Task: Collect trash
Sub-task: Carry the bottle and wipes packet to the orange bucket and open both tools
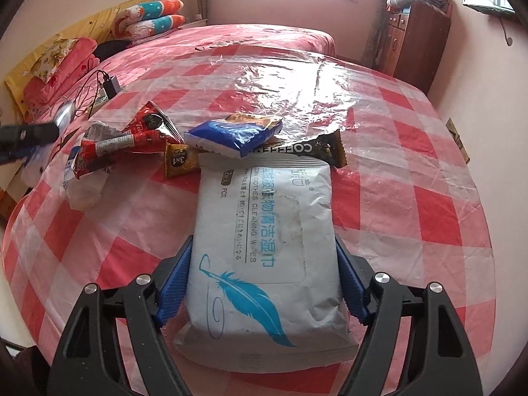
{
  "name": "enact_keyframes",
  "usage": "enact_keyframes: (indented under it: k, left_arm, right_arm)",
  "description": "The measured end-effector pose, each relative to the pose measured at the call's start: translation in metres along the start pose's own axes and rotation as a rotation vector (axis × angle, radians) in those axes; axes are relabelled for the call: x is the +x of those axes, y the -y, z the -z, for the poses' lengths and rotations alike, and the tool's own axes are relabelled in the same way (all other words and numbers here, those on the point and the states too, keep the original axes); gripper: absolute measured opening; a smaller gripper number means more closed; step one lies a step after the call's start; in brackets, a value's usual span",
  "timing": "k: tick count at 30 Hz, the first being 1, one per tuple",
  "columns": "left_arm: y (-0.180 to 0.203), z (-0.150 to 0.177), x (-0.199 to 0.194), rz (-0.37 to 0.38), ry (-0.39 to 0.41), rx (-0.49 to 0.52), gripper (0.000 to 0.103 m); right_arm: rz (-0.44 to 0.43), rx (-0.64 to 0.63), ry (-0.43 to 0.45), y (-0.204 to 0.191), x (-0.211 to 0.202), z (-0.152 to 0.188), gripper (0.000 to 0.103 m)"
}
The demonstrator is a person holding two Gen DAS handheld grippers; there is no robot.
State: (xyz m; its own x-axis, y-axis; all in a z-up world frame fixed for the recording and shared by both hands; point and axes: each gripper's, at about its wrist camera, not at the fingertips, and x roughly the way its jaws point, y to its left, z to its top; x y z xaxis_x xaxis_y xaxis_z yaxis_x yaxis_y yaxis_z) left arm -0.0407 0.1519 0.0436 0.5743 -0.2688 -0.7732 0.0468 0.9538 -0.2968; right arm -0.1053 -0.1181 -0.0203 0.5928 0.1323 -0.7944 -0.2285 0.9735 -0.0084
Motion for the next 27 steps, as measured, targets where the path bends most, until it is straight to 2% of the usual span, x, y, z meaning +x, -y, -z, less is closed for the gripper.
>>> enact_keyframes:
  k: [12,15,27]
  left_arm:
    - [-0.039,0.027,-0.012,0.037,-0.014,-0.037,0.066]
    - [-0.045,0.034,-0.014,0.049,-0.018,-0.046,0.066]
    - [-0.068,0.062,-0.023,0.09,-0.037,-0.057,0.066]
  right_arm:
    - [-0.004,0.012,0.005,-0.015,-0.008,0.008,0.076]
    - [-0.051,0.047,0.007,-0.018,-0.014,0.011,0.076]
    - [-0.107,0.051,0.018,-0.048,-0.03,0.005,0.076]
